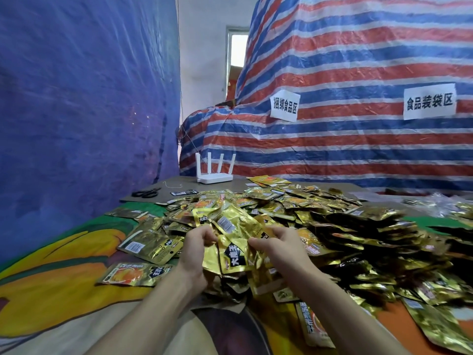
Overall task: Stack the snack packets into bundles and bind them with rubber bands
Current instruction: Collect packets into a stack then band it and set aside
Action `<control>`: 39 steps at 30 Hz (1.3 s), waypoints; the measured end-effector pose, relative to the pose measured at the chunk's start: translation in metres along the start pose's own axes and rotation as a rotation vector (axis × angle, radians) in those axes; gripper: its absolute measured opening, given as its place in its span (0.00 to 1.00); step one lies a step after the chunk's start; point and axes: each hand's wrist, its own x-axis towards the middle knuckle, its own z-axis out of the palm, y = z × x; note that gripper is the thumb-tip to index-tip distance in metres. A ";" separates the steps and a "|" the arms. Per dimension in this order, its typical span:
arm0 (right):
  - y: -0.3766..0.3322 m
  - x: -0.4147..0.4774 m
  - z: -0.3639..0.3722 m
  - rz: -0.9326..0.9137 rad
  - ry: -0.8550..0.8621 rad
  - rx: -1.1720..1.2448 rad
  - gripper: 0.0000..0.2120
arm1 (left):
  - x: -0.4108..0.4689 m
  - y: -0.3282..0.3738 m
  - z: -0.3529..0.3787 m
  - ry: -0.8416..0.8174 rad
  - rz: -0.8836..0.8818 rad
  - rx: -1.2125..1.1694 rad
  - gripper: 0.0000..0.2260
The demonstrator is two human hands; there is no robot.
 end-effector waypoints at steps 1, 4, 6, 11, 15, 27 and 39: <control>0.000 0.000 0.001 -0.005 -0.013 -0.008 0.09 | 0.000 0.000 0.000 -0.032 0.004 -0.042 0.08; 0.001 -0.003 0.005 -0.003 -0.088 -0.015 0.04 | 0.001 -0.004 0.003 -0.035 0.003 0.096 0.26; -0.001 -0.005 0.005 0.018 -0.161 0.031 0.11 | 0.001 -0.006 0.004 0.014 -0.031 0.182 0.29; -0.005 -0.011 0.001 0.055 -0.383 0.137 0.17 | 0.008 0.002 0.000 0.175 -0.097 -0.037 0.12; -0.003 -0.006 0.002 0.081 -0.332 0.159 0.08 | 0.012 0.007 -0.009 0.159 -0.032 -0.132 0.10; 0.006 0.005 -0.006 -0.112 0.006 -0.124 0.14 | 0.008 0.006 -0.011 0.192 0.251 0.316 0.15; -0.003 0.001 -0.006 -0.204 0.017 0.090 0.08 | 0.001 -0.016 0.009 -0.145 0.561 0.721 0.45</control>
